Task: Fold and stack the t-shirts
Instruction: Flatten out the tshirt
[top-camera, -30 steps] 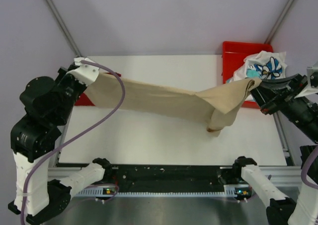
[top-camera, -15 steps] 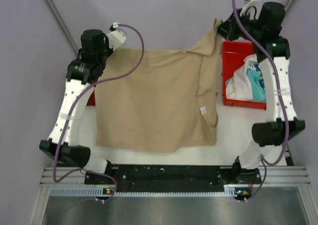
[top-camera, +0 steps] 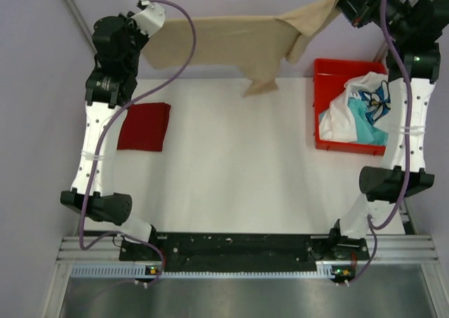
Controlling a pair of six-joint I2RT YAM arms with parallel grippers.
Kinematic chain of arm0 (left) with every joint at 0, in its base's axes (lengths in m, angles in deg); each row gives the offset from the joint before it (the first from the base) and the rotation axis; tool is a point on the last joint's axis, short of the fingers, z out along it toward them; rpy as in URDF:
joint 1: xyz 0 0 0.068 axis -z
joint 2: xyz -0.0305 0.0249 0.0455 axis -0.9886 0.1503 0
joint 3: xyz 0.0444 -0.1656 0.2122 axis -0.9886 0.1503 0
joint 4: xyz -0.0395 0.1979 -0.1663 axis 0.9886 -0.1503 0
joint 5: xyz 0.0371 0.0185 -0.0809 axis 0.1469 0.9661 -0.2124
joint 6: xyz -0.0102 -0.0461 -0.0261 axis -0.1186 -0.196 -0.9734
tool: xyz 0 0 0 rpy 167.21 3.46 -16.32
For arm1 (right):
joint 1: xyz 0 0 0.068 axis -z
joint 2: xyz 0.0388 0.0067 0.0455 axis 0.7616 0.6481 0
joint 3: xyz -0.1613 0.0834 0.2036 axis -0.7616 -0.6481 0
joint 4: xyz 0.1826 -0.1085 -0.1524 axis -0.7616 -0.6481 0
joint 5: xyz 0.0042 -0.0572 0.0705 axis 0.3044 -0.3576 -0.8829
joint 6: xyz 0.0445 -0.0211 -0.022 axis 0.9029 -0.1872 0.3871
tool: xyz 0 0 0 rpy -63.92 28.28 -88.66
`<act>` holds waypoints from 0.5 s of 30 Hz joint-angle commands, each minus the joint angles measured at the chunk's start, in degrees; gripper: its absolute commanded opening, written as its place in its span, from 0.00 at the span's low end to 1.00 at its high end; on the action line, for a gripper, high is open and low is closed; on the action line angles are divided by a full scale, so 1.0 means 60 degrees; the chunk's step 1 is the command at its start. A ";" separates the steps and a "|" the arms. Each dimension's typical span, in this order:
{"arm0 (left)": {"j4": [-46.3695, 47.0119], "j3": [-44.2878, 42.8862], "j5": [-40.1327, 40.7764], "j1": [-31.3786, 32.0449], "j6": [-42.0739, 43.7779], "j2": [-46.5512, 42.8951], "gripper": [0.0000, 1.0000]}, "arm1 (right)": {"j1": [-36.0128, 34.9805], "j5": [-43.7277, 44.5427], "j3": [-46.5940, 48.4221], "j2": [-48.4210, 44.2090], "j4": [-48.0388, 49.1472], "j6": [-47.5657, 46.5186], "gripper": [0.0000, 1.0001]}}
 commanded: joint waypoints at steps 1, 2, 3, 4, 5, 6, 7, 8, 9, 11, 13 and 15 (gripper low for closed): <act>0.0752 0.2363 -0.0650 -0.0161 0.0324 -0.1166 0.00 | 0.0011 -0.1892 -0.2441 -0.1836 0.0647 -0.1157 0.00; 0.0767 0.3297 -0.0841 -0.0161 0.0426 -0.1401 0.00 | -0.0047 -0.1922 -0.3495 -0.2289 0.0500 -0.1609 0.00; 0.0825 0.4089 -0.0857 -0.0161 0.0543 -0.1736 0.00 | -0.0164 -0.1908 -0.4433 -0.2801 0.0296 -0.2136 0.00; 0.0898 0.4764 -0.0886 -0.0161 0.0646 -0.1972 0.00 | -0.0310 -0.1806 -0.5501 -0.3212 0.0004 -0.2866 0.00; 0.0913 0.5583 -0.0959 -0.0161 0.0792 -0.2177 0.00 | -0.0573 -0.1631 -0.6513 -0.3666 -0.0347 -0.3743 0.00; 0.0928 0.6418 -0.0974 -0.0161 0.0938 -0.2426 0.00 | -0.0851 -0.1122 -0.7538 -0.4033 -0.1148 -0.4680 0.02; 0.0943 0.7108 -0.0975 -0.0161 0.1027 -0.2617 0.00 | -0.1405 -0.0682 -0.8302 -0.4370 -0.1954 -0.5719 0.05; 0.0885 0.7869 -0.0989 -0.0176 0.1013 -0.2836 0.00 | -0.1961 -0.0257 -0.9049 -0.4606 -0.2571 -0.6513 0.07; 0.0826 0.8486 -0.1018 -0.0176 0.0998 -0.3041 0.00 | -0.2619 0.0226 -0.9797 -0.4898 -0.2925 -0.7130 0.09; 0.0796 0.9935 -0.1063 -0.0191 0.1012 -0.3277 0.00 | -0.3661 0.0873 -1.1466 -0.5339 -0.2915 -0.7734 0.09; 0.0898 1.1122 -0.0902 -0.0220 0.0954 -0.3351 0.00 | -0.4511 0.1575 -1.2815 -0.5429 -0.2652 -0.7679 0.11; 0.1336 1.2178 -0.0697 -0.0293 0.0983 -0.3337 0.00 | -0.5506 0.2526 -1.3463 -0.5210 -0.2577 -0.7256 0.15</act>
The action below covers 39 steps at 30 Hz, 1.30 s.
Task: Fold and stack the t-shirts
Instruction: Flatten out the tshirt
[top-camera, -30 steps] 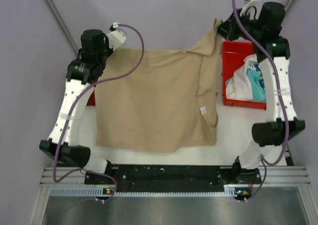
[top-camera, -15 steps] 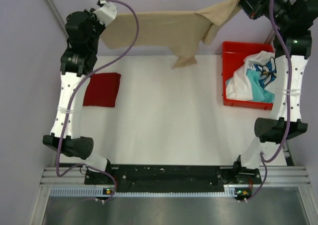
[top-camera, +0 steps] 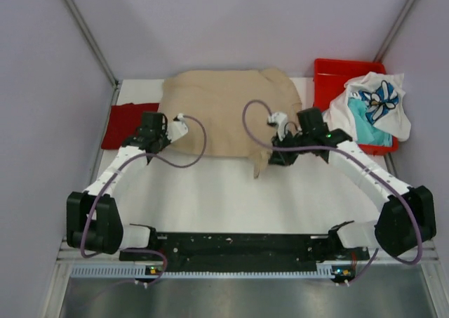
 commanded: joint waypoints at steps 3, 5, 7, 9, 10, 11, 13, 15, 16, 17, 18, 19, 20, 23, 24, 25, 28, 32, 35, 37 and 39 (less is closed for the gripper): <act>0.1088 0.2387 0.0408 -0.0301 0.0095 -0.0473 0.00 | -0.2921 0.2447 -0.1158 0.0052 -0.0673 -0.0312 0.23; 0.1177 0.2579 0.0467 -0.0403 -0.0036 -0.0429 0.00 | -0.3612 0.2360 -0.1231 0.0054 -0.0877 -0.0033 0.35; 0.0988 0.2565 0.0322 -0.0491 -0.0271 -0.0516 0.00 | -0.3790 0.2344 -0.1289 -0.0150 -0.1214 0.0171 0.45; 0.0608 0.2536 0.0102 -0.0506 -0.0403 -0.0662 0.00 | -0.3776 0.2883 -0.1450 -0.0560 -0.1479 0.0537 0.50; 0.0403 0.2550 -0.0001 -0.0506 -0.0461 -0.0779 0.00 | -0.3732 0.3235 -0.1567 -0.0808 -0.1494 0.0858 0.54; 0.0241 0.2565 -0.0103 -0.0492 -0.0491 -0.0896 0.00 | -0.3514 0.3905 -0.1597 -0.0999 -0.1494 0.1267 0.58; -0.0008 0.2609 -0.0162 -0.0506 -0.0550 -0.1102 0.00 | -0.2959 0.5265 -0.1670 -0.1278 -0.1334 0.2844 0.60; -0.0228 0.2653 -0.0206 -0.0506 -0.0608 -0.1248 0.00 | -0.2430 0.7431 -0.1816 -0.1309 -0.1289 0.4631 0.62; -0.0258 0.2682 -0.0236 -0.0506 -0.0609 -0.1293 0.00 | -0.2153 0.7921 -0.1991 -0.1280 -0.1289 0.5250 0.63; -0.0273 0.2726 -0.0279 -0.0506 -0.0609 -0.1351 0.00 | -0.1903 0.8201 -0.2196 -0.1250 -0.1260 0.5865 0.63; -0.0273 0.2755 -0.0294 -0.0506 -0.0623 -0.1395 0.00 | -0.1654 0.8436 -0.2430 -0.1207 -0.1216 0.6437 0.64; -0.0288 0.2785 -0.0338 -0.0506 -0.0638 -0.1454 0.00 | -0.1420 0.8540 -0.2650 -0.1163 -0.1158 0.6834 0.65; -0.0346 0.2785 -0.0338 -0.0506 -0.0638 -0.1469 0.00 | -0.1258 0.8570 -0.2957 -0.1104 -0.0998 0.7244 0.66; -0.0434 0.2785 -0.0441 -0.0506 -0.0652 -0.1571 0.00 | -0.0643 0.8367 -0.3807 -0.0929 0.0274 0.7643 0.66; -0.0434 0.2799 -0.0485 -0.0506 -0.0667 -0.1557 0.00 | -0.0438 0.8235 -0.3969 -0.0754 0.0670 0.7774 0.65; -0.0449 0.2800 -0.0499 -0.0506 -0.0667 -0.1571 0.00 | -0.0247 0.8030 -0.4116 -0.0593 0.1109 0.7848 0.62; -0.0536 0.2858 -0.0485 -0.0506 -0.0653 -0.1615 0.00 | -0.0011 0.7604 -0.4337 0.0066 0.1596 0.7747 0.43; -0.0931 0.2815 -0.0704 -0.0492 -0.0550 -0.1718 0.00 | 0.0134 0.7384 -0.4322 0.0610 0.1757 0.7468 0.02; -0.1603 0.2581 -0.1157 -0.0506 -0.0550 -0.1820 0.00 | 0.0588 0.7588 -0.4016 0.0377 0.1816 0.7264 0.00; -0.2204 0.2376 -0.1611 -0.0506 -0.0594 -0.1908 0.00 | 0.1143 0.7545 -0.3650 0.0274 0.1889 0.7001 0.00; -0.2863 0.2243 -0.2006 -0.0506 -0.0550 -0.1996 0.00 | 0.1627 0.7458 -0.3138 0.0404 0.1963 0.6576 0.00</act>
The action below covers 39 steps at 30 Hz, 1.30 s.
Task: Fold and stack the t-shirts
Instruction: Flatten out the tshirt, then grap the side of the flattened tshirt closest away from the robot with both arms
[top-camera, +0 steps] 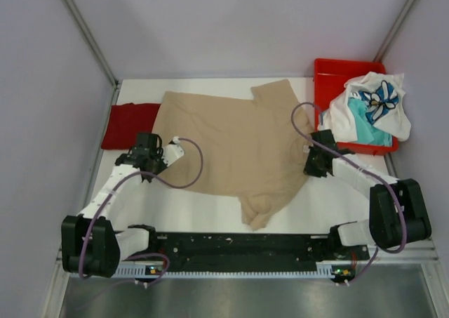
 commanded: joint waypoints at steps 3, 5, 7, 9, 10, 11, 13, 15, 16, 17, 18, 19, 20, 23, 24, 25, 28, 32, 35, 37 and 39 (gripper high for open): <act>-0.2209 -0.0398 -0.1697 -0.0036 0.0223 -0.0598 0.00 | 0.1040 -0.0237 0.1933 0.0533 0.0495 -0.1292 0.00; -0.2459 -0.0208 -0.1947 -0.0036 0.0326 -0.0715 0.00 | 0.1040 -0.0428 0.2505 0.0973 0.0290 -0.1644 0.00; -0.2388 -0.0018 -0.1861 -0.0036 0.0326 -0.0803 0.00 | 0.1040 -0.0269 0.3003 0.1369 -0.0017 -0.1937 0.00; -0.2125 0.0144 -0.1642 -0.0036 0.0311 -0.0862 0.00 | 0.1040 -0.0005 0.3384 0.1560 -0.0426 -0.2157 0.15; -0.1978 0.0202 -0.1452 -0.0036 0.0282 -0.0877 0.00 | 0.1040 -0.0018 0.3560 0.1546 -0.0675 -0.2289 0.25; -0.1875 0.0218 -0.1348 -0.0036 0.0268 -0.0862 0.00 | 0.1026 -0.0076 0.3707 0.1445 -0.1011 -0.2377 0.40; -0.1728 0.0203 -0.1230 -0.0036 0.0253 -0.0833 0.00 | 0.0880 0.0039 0.3825 0.1022 -0.1641 -0.2451 0.56; -0.1698 0.0130 -0.1303 -0.0036 0.0224 -0.0818 0.00 | 0.0442 0.0667 0.3724 0.0407 -0.2373 -0.2451 0.61; -0.1698 0.0101 -0.1361 -0.0036 0.0180 -0.0833 0.00 | 0.0135 0.0902 0.3651 0.0041 -0.2826 -0.2393 0.61; -0.1713 0.0086 -0.1420 -0.0036 0.0136 -0.0847 0.00 | -0.0187 0.1064 0.3476 -0.0267 -0.3266 -0.2204 0.69; -0.1713 0.0086 -0.1464 -0.0036 0.0121 -0.0862 0.00 | -0.0596 0.1124 0.3257 -0.0633 -0.3589 -0.1941 0.69; -0.1698 0.0086 -0.1493 -0.0036 0.0092 -0.0906 0.00 | -0.0963 0.1023 0.2906 -0.0912 -0.3897 -0.1504 0.70; -0.1669 0.0129 -0.1508 -0.0036 0.0063 -0.0906 0.00 | -0.1518 0.0746 0.2497 -0.1248 -0.4045 -0.1021 0.70; -0.1625 0.0174 -0.1494 -0.0036 0.0004 -0.0964 0.00 | -0.2895 0.0246 0.1529 -0.1792 -0.4353 0.0387 0.73; -0.1625 0.0174 -0.1465 -0.0036 0.0018 -0.0994 0.00 | -0.3335 0.0303 0.1265 -0.1852 -0.4586 0.0869 0.73; -0.1640 0.0188 -0.1450 -0.0036 0.0004 -0.1037 0.00 | -0.3644 0.0391 0.1016 -0.1925 -0.4690 0.1251 0.72; -0.1640 0.0276 -0.1362 -0.0036 0.0062 -0.1213 0.00 | -0.4290 0.0363 0.0327 -0.2130 -0.4750 0.2511 0.68; -0.1669 0.0408 -0.1288 -0.0036 0.0019 -0.1404 0.00 | -0.4906 0.0465 -0.0318 -0.2204 -0.4838 0.3187 0.65; -0.1698 0.0466 -0.1303 -0.0036 -0.0011 -0.1477 0.00 | -0.4951 0.0291 -0.1020 -0.2320 -0.4358 0.3495 0.53; -0.1713 0.0481 -0.1259 -0.0036 -0.0083 -0.1506 0.00 | -0.4951 -0.0133 -0.1388 -0.2539 -0.3771 0.3656 0.24; -0.1888 0.0409 -0.1274 -0.0036 -0.0142 -0.1579 0.00 | -0.4951 0.0023 -0.1331 -0.3094 -0.3985 0.3788 0.00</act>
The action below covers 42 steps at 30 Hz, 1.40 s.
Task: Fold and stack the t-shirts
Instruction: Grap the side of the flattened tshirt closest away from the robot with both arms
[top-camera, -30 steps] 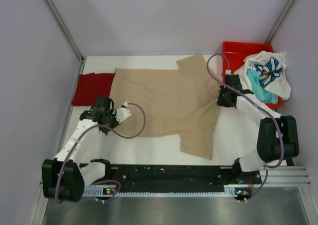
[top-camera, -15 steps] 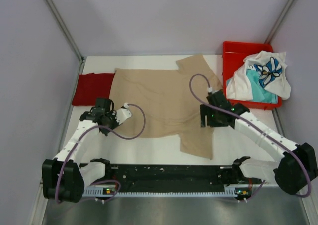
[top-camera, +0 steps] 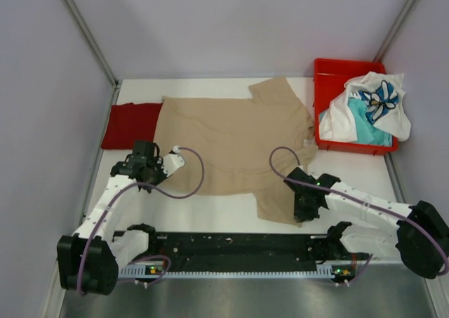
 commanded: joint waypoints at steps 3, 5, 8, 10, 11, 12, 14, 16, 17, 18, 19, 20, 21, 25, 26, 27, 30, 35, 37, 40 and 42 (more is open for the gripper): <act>-0.0578 -0.0055 -0.0211 -0.0036 -0.0099 -0.0429 0.00 | -0.0223 0.1407 0.0489 -0.2484 -0.1469 0.1488 0.00; -0.0987 -0.0186 -0.0488 -0.0036 0.0047 -0.0532 0.00 | -0.0223 0.1731 0.0738 -0.3846 -0.2157 0.1943 0.00; -0.1764 -0.0508 -0.1118 -0.0022 0.0136 -0.0663 0.00 | -0.0223 0.2026 0.1469 -0.4745 -0.3622 0.2209 0.00; -0.2131 -0.0597 -0.1441 -0.0022 0.0165 -0.0795 0.00 | -0.0223 0.1836 0.1909 -0.4732 -0.4282 0.2048 0.00; -0.2277 -0.0626 -0.1471 -0.0022 0.0136 -0.0839 0.00 | -0.0223 0.1690 0.2056 -0.4659 -0.4445 0.1946 0.00; -0.2409 -0.0655 -0.1471 -0.0022 0.0136 -0.0898 0.00 | -0.0223 0.1544 0.2144 -0.4571 -0.4519 0.1872 0.00; -0.2702 -0.0699 -0.1399 -0.0022 0.0121 -0.1044 0.00 | -0.0223 0.1192 0.2218 -0.4483 -0.4578 0.1653 0.00; -0.2980 -0.0758 -0.1237 -0.0022 0.0136 -0.1103 0.00 | -0.0238 0.0958 0.2379 -0.4439 -0.4855 0.1506 0.00; -0.3098 -0.0802 -0.1121 -0.0022 0.0136 -0.1147 0.00 | -0.0223 0.0826 0.2438 -0.4453 -0.4915 0.1433 0.00; -0.3201 -0.0802 -0.1047 -0.0022 0.0136 -0.1147 0.00 | -0.0223 0.0621 0.2467 -0.4453 -0.5017 0.1360 0.00; -0.3303 -0.0802 -0.1032 -0.0022 0.0121 -0.1147 0.00 | -0.0223 0.0387 0.2497 -0.4439 -0.5105 0.1243 0.00; -0.3377 -0.0802 -0.1032 -0.0022 0.0121 -0.1133 0.00 | -0.0223 0.0167 0.2526 -0.4351 -0.5164 0.1126 0.00; -0.3508 -0.0788 -0.1075 -0.0022 0.0092 -0.1089 0.00 | -0.0223 -0.0009 0.2628 -0.4249 -0.5310 0.1038 0.00; -0.4181 -0.0802 -0.1076 -0.0036 -0.0025 -0.1059 0.00 | -0.0223 -0.0552 0.3447 -0.3707 -0.6158 0.0569 0.00; -0.4459 -0.0817 -0.1061 -0.0022 0.0033 -0.1117 0.00 | -0.0223 -0.0669 0.3638 -0.3677 -0.6494 0.0466 0.00; -0.4737 -0.0831 -0.1090 -0.0022 0.0106 -0.1161 0.00 | -0.0223 -0.0757 0.3828 -0.3648 -0.6773 0.0407 0.00; -0.5121 -0.0934 -0.1207 -0.0022 0.0297 -0.1192 0.00 | -0.0223 -0.1065 0.4254 -0.3575 -0.7215 0.0202 0.00; -0.2943 -0.1036 -0.0900 -0.0022 -0.0521 -0.0592 0.00 | -0.0165 0.0381 0.4503 -0.2581 -0.5930 -0.0719 0.00; -0.2209 -0.1270 -0.0565 -0.0036 -0.1150 -0.0182 0.00 | 0.0301 0.1143 0.4736 -0.2068 -0.5124 -0.1536 0.00; -0.0951 -0.1373 0.0051 -0.0036 -0.1869 0.0141 0.00 | 0.2333 0.1222 0.4943 -0.1233 -0.3106 -0.3483 0.00; -0.0101 -0.1359 0.0651 -0.0036 -0.2206 0.0346 0.00 | 0.3725 0.0041 0.4783 -0.0633 -0.1306 -0.4262 0.00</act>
